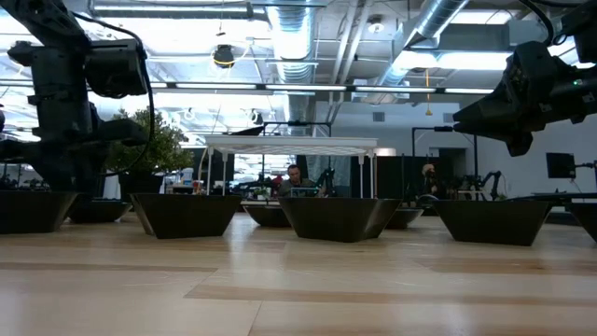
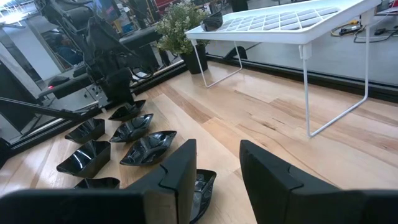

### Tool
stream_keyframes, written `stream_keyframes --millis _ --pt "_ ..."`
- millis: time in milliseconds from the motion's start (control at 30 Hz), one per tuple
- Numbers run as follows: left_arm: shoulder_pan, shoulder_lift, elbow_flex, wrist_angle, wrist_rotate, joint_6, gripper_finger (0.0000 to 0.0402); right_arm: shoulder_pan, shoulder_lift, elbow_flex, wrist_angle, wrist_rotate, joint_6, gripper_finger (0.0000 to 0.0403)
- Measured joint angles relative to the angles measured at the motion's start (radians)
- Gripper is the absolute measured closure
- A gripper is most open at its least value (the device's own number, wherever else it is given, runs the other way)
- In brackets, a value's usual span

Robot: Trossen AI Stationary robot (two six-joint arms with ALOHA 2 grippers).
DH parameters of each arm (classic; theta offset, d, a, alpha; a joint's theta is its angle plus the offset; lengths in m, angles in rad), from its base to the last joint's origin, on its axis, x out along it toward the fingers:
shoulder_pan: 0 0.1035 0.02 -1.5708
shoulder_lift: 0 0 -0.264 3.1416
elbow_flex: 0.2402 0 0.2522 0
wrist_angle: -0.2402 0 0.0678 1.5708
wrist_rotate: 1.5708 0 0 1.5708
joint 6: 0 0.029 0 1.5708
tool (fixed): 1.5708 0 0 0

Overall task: Pick & Place Mini shaped plates
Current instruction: Put the leaf shaped plate on the shelf

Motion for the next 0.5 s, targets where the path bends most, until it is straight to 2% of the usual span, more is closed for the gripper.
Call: stream_keyframes --millis 267,500 --pt "0.000 0.000 0.000 0.001 -0.026 -0.001 0.0387 0.000 0.000 0.000 0.000 0.000 0.000 0.0284" --pt "0.000 0.000 0.000 0.005 -0.038 -0.001 0.0393 0.000 0.000 0.000 0.000 0.000 0.000 0.0284"
